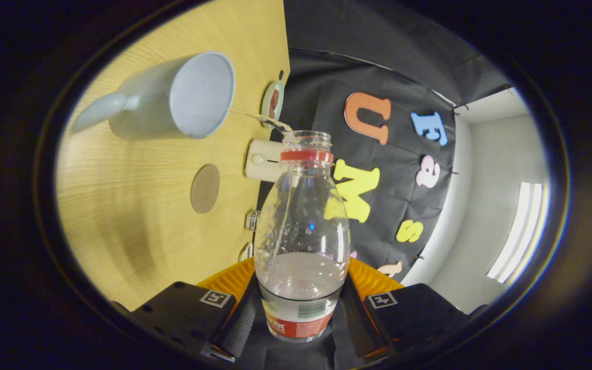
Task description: Take the bottle from table, then pour the juice into the cup, finally place the bottle on the coaster
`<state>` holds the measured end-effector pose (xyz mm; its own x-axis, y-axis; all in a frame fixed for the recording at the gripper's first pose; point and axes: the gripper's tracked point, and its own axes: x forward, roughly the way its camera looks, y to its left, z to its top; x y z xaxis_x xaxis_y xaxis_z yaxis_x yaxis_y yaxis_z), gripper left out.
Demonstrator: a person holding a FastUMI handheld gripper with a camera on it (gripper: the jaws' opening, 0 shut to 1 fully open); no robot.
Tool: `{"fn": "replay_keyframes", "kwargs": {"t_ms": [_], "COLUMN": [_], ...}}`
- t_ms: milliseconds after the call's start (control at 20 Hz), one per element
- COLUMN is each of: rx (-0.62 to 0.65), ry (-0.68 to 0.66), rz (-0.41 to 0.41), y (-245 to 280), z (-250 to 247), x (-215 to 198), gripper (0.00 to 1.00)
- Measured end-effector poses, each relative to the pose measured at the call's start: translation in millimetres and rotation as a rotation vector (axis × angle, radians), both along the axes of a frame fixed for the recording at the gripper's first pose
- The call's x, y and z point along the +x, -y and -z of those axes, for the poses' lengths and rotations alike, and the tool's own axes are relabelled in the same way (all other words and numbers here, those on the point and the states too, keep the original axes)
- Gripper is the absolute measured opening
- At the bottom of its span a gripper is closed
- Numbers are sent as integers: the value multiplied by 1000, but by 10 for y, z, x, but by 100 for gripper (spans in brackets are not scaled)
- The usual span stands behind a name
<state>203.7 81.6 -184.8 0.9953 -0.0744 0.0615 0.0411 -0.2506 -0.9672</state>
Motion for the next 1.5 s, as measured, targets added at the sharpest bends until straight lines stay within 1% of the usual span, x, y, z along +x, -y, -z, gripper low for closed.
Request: {"fn": "replay_keyframes", "kwargs": {"t_ms": [350,850,1500], "rx": [-16,-107,-179], "ry": [11,33,48], "rz": [-6,-18,-19], "y": [-13,-25,-64], "z": [-87,-222,-338], "x": [-10,-37,-63], "gripper": [81,81,81]}}
